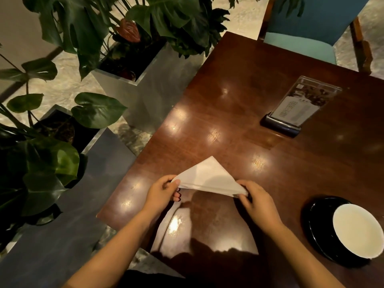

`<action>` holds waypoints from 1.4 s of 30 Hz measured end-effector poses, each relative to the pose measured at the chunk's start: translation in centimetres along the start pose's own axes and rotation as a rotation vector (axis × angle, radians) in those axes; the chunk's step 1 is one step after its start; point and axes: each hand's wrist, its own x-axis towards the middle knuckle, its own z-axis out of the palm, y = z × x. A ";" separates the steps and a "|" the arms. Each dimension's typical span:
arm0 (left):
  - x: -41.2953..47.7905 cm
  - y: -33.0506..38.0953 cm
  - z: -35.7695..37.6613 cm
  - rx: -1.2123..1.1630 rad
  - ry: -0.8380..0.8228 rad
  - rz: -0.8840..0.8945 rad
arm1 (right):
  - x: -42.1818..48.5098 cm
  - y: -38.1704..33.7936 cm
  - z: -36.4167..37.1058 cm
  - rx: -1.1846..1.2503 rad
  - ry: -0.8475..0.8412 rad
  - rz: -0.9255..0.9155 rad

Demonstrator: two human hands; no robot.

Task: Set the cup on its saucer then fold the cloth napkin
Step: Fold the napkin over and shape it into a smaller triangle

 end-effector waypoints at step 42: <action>2.7 1.0 -0.5 0.695 0.122 0.475 | 0.5 -0.7 2.6 0.008 0.129 -0.053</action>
